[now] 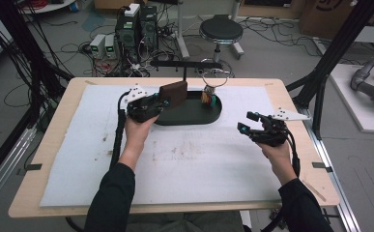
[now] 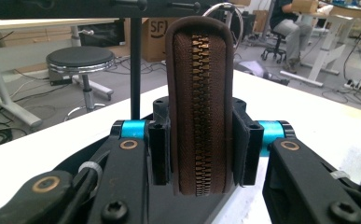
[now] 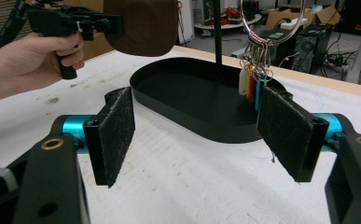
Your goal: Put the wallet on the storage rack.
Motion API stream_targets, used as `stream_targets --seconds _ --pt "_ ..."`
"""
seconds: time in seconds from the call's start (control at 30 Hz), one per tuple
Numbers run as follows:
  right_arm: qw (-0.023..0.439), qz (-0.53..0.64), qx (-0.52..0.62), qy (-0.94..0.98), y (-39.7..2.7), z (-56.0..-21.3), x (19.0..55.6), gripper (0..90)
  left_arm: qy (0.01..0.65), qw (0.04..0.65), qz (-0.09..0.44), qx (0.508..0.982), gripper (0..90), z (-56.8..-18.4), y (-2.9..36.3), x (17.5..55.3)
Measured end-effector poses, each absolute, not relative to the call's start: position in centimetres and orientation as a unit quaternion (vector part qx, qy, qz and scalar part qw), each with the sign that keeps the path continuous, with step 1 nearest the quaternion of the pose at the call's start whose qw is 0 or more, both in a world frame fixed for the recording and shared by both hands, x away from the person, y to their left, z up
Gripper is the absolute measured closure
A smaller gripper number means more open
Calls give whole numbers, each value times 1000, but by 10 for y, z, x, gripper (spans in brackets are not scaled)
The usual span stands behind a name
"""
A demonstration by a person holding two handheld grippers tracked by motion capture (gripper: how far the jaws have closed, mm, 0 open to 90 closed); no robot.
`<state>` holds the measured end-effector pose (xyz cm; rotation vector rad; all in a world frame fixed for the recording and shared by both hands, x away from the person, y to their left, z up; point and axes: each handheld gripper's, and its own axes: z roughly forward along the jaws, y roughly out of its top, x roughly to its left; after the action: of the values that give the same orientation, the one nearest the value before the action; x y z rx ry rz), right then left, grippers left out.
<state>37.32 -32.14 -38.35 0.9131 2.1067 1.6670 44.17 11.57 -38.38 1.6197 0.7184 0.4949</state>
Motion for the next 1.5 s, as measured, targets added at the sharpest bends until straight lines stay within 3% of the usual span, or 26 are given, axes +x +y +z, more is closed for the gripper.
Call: stream_targets --seconds 0.77,1.5 --pt "151 581 321 732 -323 -384 375 283 350 560 203 723 651 -420 85 471" --pt "149 580 320 734 -323 -385 376 284 354 533 193 743 650 -436 76 475"
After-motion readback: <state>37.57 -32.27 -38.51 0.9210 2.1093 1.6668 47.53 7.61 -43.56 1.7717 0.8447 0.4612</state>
